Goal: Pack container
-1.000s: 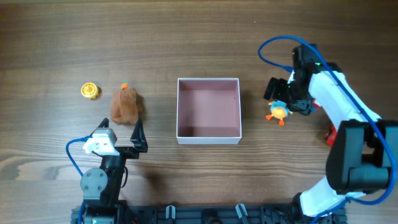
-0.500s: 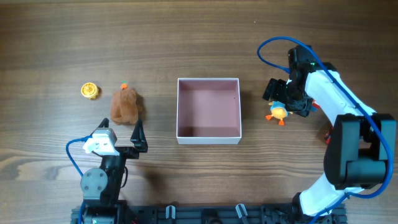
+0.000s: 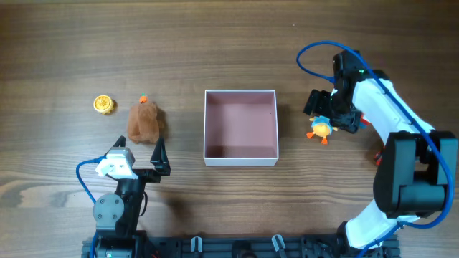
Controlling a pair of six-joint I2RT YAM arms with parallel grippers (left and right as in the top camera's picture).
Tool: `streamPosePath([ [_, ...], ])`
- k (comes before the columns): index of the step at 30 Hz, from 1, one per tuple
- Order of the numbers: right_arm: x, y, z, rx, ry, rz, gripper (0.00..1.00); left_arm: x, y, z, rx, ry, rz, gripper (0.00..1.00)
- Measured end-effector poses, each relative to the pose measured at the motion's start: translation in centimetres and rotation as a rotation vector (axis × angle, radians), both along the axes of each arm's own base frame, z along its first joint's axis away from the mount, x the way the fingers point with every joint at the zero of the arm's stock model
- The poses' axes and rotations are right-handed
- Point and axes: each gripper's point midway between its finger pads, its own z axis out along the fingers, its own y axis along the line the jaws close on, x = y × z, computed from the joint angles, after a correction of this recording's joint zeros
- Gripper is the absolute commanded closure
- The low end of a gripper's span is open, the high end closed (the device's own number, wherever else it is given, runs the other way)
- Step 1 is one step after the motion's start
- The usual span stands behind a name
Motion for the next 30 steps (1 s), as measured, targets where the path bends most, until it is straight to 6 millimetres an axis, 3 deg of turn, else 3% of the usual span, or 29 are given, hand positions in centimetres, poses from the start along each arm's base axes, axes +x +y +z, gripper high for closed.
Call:
streamPosePath([
  [4, 1.4, -0.6, 4.1, -0.037, -0.029, 0.019, 0.0, 0.0, 0.0, 0.0, 0.0, 0.0, 0.0, 0.0],
  [7, 1.3, -2.2, 9.8, -0.132, -0.099, 0.004, 0.0, 0.0, 0.0, 0.0, 0.0, 0.0, 0.0, 0.0],
  [11, -0.7, -3.5, 14.6, -0.197, -0.169, -0.03, 0.0, 0.0, 0.0, 0.0, 0.0, 0.0, 0.0, 0.0],
  [13, -2.1, -4.4, 15.8, -0.239, -0.168, -0.073, 0.0, 0.0, 0.0, 0.0, 0.0, 0.0, 0.0, 0.0],
  [15, -3.8, -5.9, 16.4, -0.294, -0.136, -0.15, 0.0, 0.0, 0.0, 0.0, 0.0, 0.0, 0.0, 0.0],
  [18, -4.9, -8.1, 16.8, -0.342, -0.126, -0.265, 0.0, 0.0, 0.0, 0.0, 0.0, 0.0, 0.0, 0.0],
  [21, -6.8, -11.0, 15.8, -0.373, -0.085, -0.422, 0.01, 0.0, 0.0, 0.0, 0.0, 0.0, 0.0, 0.0],
  [26, -8.9, -12.8, 13.2, -0.372, -0.013, -0.533, 0.0, 0.0, 0.0, 0.0, 0.0, 0.0, 0.0, 0.0],
  [30, -8.1, -12.0, 12.0, -0.308, -0.014, -0.419, 0.0, 0.0, 0.0, 0.0, 0.0, 0.0, 0.0, 0.0],
])
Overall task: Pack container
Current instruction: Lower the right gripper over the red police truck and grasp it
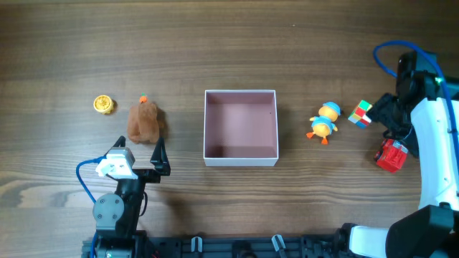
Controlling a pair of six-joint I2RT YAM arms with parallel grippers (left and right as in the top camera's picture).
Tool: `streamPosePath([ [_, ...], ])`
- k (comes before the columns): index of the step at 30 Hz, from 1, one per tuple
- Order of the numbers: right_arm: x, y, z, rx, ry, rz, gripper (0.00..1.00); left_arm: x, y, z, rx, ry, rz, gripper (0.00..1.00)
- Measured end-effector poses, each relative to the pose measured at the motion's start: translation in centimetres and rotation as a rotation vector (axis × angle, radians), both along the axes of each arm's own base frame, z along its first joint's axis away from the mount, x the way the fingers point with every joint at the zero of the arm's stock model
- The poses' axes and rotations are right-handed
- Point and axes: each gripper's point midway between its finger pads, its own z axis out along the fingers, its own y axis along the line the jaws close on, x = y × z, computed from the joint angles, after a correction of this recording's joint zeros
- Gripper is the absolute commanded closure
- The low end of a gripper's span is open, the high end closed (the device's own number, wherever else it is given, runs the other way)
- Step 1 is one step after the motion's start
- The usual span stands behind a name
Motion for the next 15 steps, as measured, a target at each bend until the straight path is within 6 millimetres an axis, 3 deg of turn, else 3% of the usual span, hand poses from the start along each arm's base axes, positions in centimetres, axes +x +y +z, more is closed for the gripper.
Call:
streamPosePath([
  [6, 0.7, 2.7, -0.6, 0.146, 0.036, 0.327, 0.0, 0.0, 0.0, 0.0, 0.0, 0.0, 0.0, 0.0],
  [11, 0.0, 2.9, -0.7, 0.154, 0.087, 0.431, 0.0, 0.0, 0.0, 0.0, 0.0, 0.0, 0.0, 0.0],
  [15, -0.4, 1.7, -0.6, 0.13, 0.102, 0.404, 0.0, 0.0, 0.0, 0.0, 0.0, 0.0, 0.0, 0.0],
])
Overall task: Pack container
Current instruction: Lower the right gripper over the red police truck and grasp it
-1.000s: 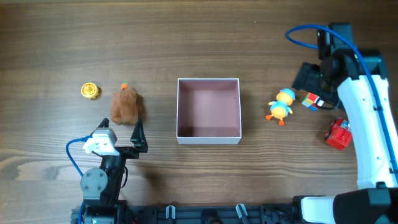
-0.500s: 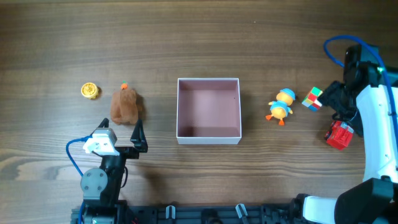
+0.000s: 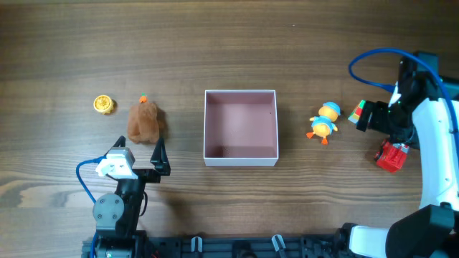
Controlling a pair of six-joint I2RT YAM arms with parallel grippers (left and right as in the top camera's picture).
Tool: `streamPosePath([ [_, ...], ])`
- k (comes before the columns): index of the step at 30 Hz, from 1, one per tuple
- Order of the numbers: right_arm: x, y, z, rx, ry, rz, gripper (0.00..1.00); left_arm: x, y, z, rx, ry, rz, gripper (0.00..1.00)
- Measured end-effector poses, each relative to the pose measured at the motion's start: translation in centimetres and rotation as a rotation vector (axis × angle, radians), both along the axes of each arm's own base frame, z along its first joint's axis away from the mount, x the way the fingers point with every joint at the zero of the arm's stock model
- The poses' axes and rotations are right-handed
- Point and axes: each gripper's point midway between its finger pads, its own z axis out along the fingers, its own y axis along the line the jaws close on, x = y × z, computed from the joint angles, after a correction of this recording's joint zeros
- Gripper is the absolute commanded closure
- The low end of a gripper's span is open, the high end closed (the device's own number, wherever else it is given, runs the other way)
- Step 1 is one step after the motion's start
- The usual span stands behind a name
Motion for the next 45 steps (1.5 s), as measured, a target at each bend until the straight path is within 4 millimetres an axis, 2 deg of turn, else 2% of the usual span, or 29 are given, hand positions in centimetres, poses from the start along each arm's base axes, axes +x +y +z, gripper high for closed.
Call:
streamPosePath([
  [6, -1.6, -3.1, 0.9, -0.024, -0.02, -0.097, 0.0, 0.0, 0.0, 0.0, 0.0, 0.0, 0.0, 0.0],
  [10, -2.3, -4.1, 1.6, -0.018, -0.049, -0.122, 0.0, 0.0, 0.0, 0.0, 0.0, 0.0, 0.0, 0.0],
  [17, -3.3, -6.5, 1.5, 0.022, -0.084, -0.182, 0.0, 0.0, 0.0, 0.0, 0.0, 0.0, 0.0, 0.0],
  [24, -3.5, -5.4, -0.6, 0.117, -0.094, -0.19, 0.0, 0.0, 0.0, 0.0, 0.0, 0.0, 0.0, 0.0],
  [29, -3.2, -5.6, -1.8, 0.113, -0.106, -0.189, 0.0, 0.0, 0.0, 0.0, 0.0, 0.0, 0.0, 0.0],
  [33, -2.5, -6.5, -2.8, 0.073, -0.14, -0.188, 0.0, 0.0, 0.0, 0.0, 0.0, 0.0, 0.0, 0.0],
  [36, -2.9, -6.3, -4.0, 0.073, -0.127, -0.19, 0.0, 0.0, 0.0, 0.0, 0.0, 0.0, 0.0, 0.0],
  [45, -2.7, -8.3, -4.6, -0.022, -0.103, -0.162, 0.0, 0.0, 0.0, 0.0, 0.0, 0.0, 0.0, 0.0],
])
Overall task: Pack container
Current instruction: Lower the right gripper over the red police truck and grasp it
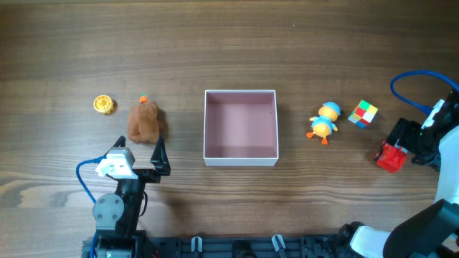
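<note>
The white box with a pink floor (240, 154) sits mid-table with nothing in it. A yellow and blue duck toy (323, 122) and a multicoloured cube (363, 113) lie to its right. Farther right is a red toy (389, 158), and my right gripper (403, 141) is against its upper right side; the overhead view does not show how its jaws stand. Left of the box lie a brown plush (145, 120) and a small yellow round piece (104, 104). Just below the plush, my left gripper (161, 159) rests open and holds nothing.
The right arm's blue cable (416, 75) loops above the gripper near the table's right edge. The left arm's base (115, 211) stands at the front left. A black rail (237, 247) runs along the front edge.
My right gripper was beside the multicoloured cube; it is now lower and to the right, at the red toy. The cube is uncovered in the same place. The left arm has not moved.
First my right gripper was over the duck, just right of the box. Then it stood farther right between cube and red toy, then at the cube's side, and now at the red toy. Duck, cube and plush stayed on the table; the box is unchanged.
</note>
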Controlling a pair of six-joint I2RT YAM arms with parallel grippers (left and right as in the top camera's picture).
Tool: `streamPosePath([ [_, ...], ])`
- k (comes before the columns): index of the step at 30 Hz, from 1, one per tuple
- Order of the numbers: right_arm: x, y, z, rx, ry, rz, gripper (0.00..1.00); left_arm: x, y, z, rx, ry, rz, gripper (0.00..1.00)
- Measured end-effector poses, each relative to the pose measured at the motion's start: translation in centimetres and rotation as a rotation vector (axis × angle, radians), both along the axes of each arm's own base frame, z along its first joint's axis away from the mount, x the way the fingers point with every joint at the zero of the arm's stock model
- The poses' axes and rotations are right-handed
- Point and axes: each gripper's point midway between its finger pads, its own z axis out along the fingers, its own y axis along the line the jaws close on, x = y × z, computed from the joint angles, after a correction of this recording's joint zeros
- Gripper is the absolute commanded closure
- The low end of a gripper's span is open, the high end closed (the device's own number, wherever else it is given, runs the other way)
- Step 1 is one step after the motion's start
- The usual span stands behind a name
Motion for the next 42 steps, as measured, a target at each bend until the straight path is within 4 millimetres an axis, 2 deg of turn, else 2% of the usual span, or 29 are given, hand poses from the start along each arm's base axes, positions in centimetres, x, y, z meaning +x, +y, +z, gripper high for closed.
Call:
streamPosePath([
  [12, 1.1, -1.0, -3.6, 0.02, 0.06, 0.018, 0.0, 0.0, 0.0, 0.0, 0.0, 0.0, 0.0, 0.0],
  [22, 2.4, 0.1, -4.4, 0.096, 0.016, 0.082, 0.0, 0.0, 0.0, 0.0, 0.0, 0.0, 0.0, 0.0],
  [27, 1.4, 1.1, -6.4, 0.147, 0.058, 0.081, 0.0, 0.0, 0.0, 0.0, 0.0, 0.0, 0.0, 0.0],
  [31, 1.2, 1.3, -6.6, 0.156, 0.064, 0.074, 0.0, 0.0, 0.0, 0.0, 0.0, 0.0, 0.0, 0.0],
  [42, 1.3, 1.5, -6.6, 0.168, 0.058, 0.052, 0.28, 0.0, 0.0, 0.0, 0.0, 0.0, 0.0, 0.0],
])
